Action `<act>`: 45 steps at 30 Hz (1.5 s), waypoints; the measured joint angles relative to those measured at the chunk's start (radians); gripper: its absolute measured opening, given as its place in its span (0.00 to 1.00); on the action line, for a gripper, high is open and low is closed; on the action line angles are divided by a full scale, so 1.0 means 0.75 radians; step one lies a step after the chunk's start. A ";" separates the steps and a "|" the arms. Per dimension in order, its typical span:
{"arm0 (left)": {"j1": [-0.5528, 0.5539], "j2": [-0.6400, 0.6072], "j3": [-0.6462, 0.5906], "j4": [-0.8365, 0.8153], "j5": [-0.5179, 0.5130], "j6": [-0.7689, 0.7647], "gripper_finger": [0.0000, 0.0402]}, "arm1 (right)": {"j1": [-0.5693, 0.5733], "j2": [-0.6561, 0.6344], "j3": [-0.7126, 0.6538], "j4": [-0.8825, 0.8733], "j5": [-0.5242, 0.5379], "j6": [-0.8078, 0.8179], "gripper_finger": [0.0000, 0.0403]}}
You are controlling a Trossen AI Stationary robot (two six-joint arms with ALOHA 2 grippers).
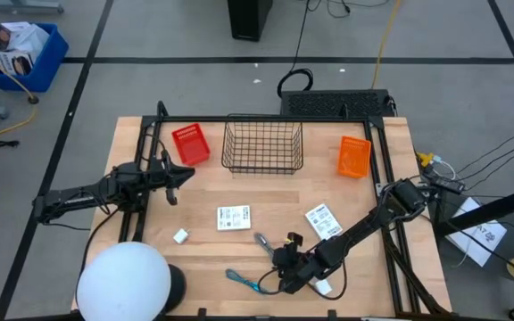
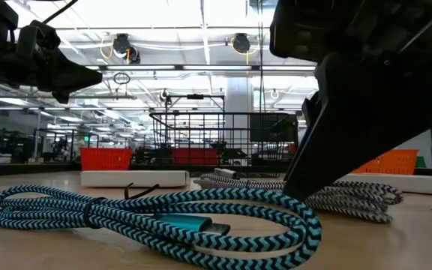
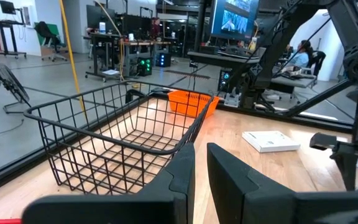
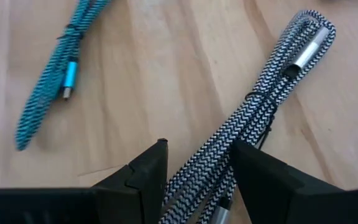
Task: Pick and place items into bin
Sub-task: Put the black and white charger cable into the red bin
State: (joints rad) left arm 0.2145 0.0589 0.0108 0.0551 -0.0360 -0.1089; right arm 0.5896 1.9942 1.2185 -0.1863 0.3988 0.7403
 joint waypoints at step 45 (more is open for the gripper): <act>0.000 0.000 0.000 0.163 0.119 -0.552 0.12 | -0.145 -0.095 -0.079 0.220 0.016 -0.131 0.03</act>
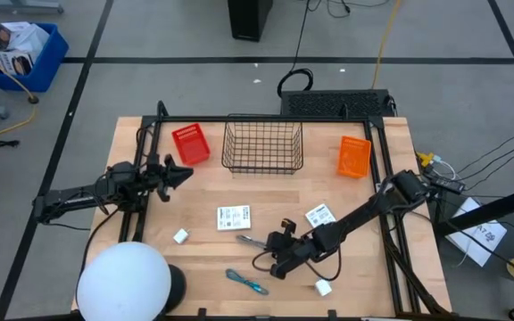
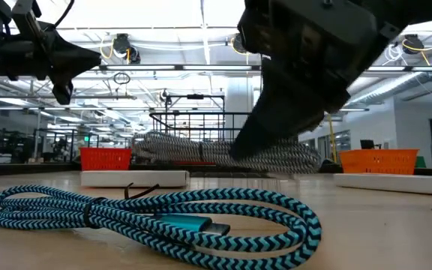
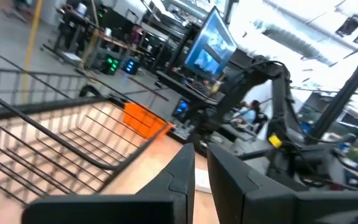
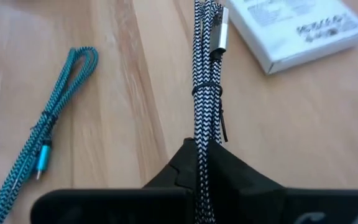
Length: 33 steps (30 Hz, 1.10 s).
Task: Pick and place items into bin
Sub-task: Put the black and white charger cable into the red bin
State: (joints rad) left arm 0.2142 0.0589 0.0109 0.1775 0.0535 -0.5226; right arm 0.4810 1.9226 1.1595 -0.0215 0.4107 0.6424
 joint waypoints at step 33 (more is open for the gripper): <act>-0.028 0.452 0.000 0.360 0.044 -0.076 0.60 | -0.433 -0.080 0.004 0.536 -0.184 -0.434 0.03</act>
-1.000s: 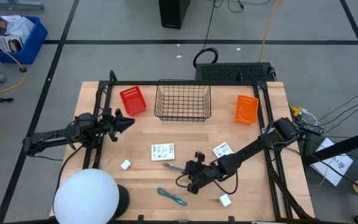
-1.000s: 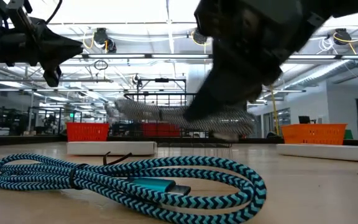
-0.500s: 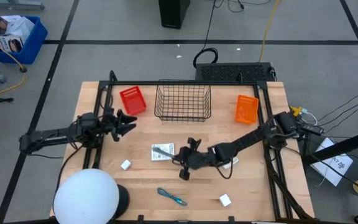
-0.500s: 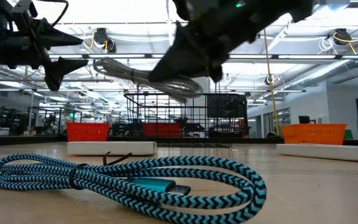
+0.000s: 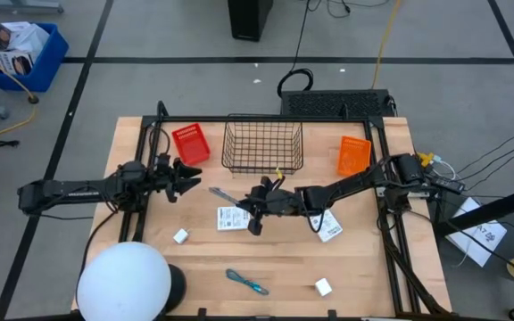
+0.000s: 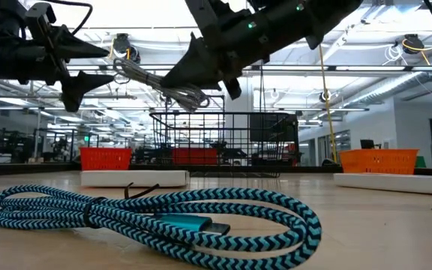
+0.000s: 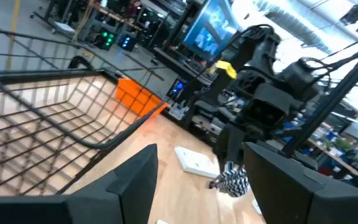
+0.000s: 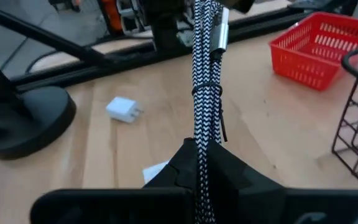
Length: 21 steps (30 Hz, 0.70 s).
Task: Pick and place items into bin
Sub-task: Put the black and white charger cable into the red bin
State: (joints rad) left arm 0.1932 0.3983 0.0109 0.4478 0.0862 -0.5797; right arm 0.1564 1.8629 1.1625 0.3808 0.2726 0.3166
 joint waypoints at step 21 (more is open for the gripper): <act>-0.138 0.602 0.084 0.507 -0.069 0.018 0.60 | -0.056 0.000 0.001 0.056 -0.055 -0.024 0.03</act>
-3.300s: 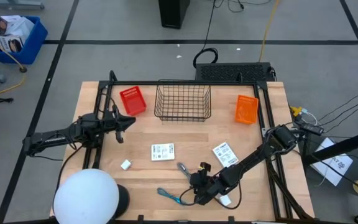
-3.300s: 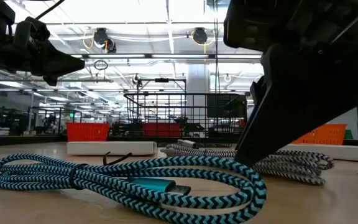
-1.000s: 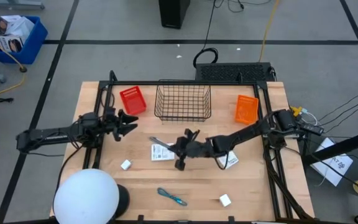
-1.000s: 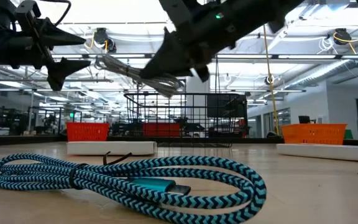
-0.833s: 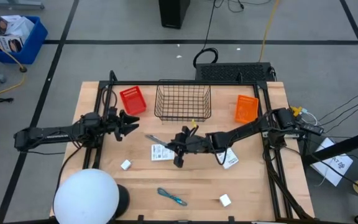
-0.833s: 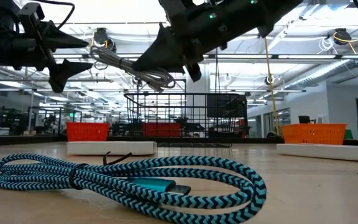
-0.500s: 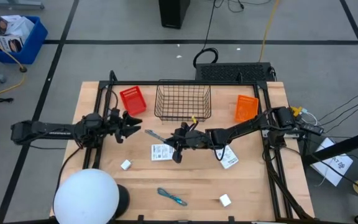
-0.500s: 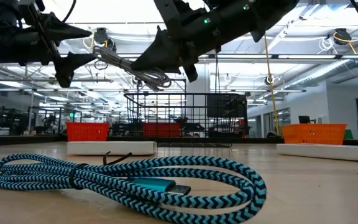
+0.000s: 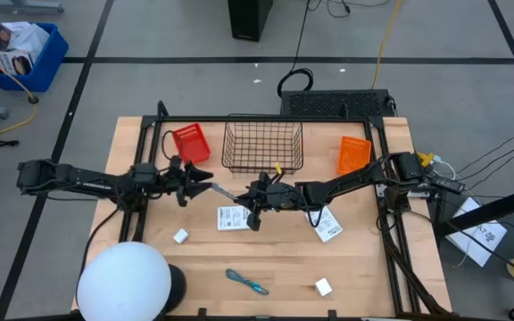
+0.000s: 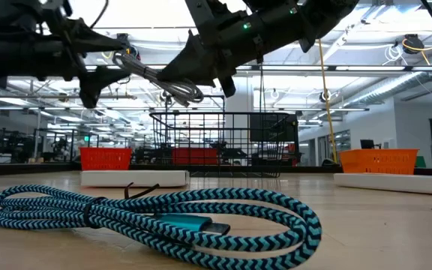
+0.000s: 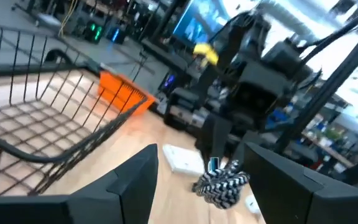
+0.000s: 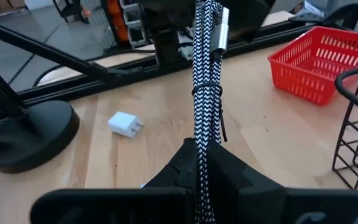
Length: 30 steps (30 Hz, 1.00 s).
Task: Pick and place items into bin
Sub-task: Put the black and white charger cable into the red bin
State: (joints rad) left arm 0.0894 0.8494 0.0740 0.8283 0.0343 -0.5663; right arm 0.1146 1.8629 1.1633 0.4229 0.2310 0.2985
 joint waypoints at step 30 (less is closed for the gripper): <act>-0.075 0.347 0.280 -0.193 0.029 0.066 0.59 | 0.007 -0.022 0.001 -0.131 0.217 -0.071 0.03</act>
State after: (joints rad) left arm 0.0330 1.1101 0.2844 0.6838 0.0562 -0.5167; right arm 0.1196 1.8464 1.1637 0.3243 0.3936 0.2454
